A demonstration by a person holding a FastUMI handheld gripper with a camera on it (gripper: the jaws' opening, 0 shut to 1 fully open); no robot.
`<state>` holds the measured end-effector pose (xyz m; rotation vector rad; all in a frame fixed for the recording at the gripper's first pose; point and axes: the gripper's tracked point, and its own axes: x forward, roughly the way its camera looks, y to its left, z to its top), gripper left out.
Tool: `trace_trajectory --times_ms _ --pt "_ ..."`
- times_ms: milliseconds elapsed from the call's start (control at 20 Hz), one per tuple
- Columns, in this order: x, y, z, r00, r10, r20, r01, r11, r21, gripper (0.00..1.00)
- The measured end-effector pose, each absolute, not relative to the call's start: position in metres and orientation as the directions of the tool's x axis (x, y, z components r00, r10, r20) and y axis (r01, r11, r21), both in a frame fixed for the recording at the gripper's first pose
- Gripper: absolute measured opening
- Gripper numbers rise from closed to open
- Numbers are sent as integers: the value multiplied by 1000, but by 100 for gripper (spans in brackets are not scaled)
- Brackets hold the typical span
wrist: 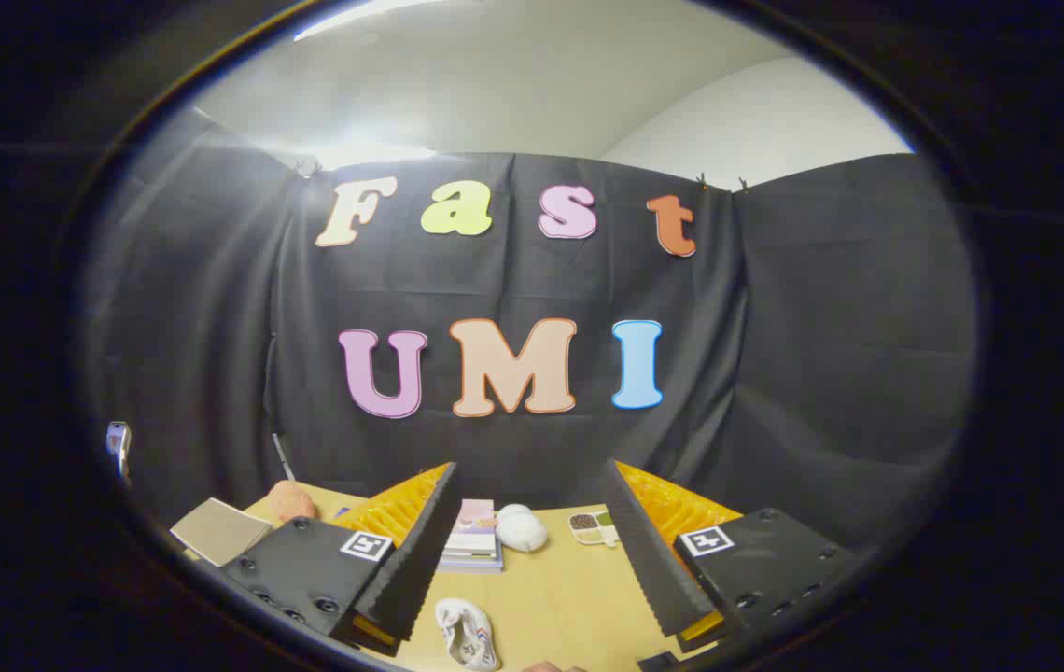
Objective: Open the storage box then place both shoes into the box .Put the left shoe in first, then the right shoe, with the right side of both shoes facing outward in a uniform manner.
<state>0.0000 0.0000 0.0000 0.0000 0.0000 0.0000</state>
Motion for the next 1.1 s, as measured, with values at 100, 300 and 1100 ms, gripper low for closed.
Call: trace_trajectory --times_ms 100,300,1100 --pt "0 4 -2 1000 7 -5 -7 1000 6 96" --pt "-2 1 -5 1000 5 -9 -5 1000 7 96" --pt "-19 -21 -7 1000 -10 5 10 999 47 96"
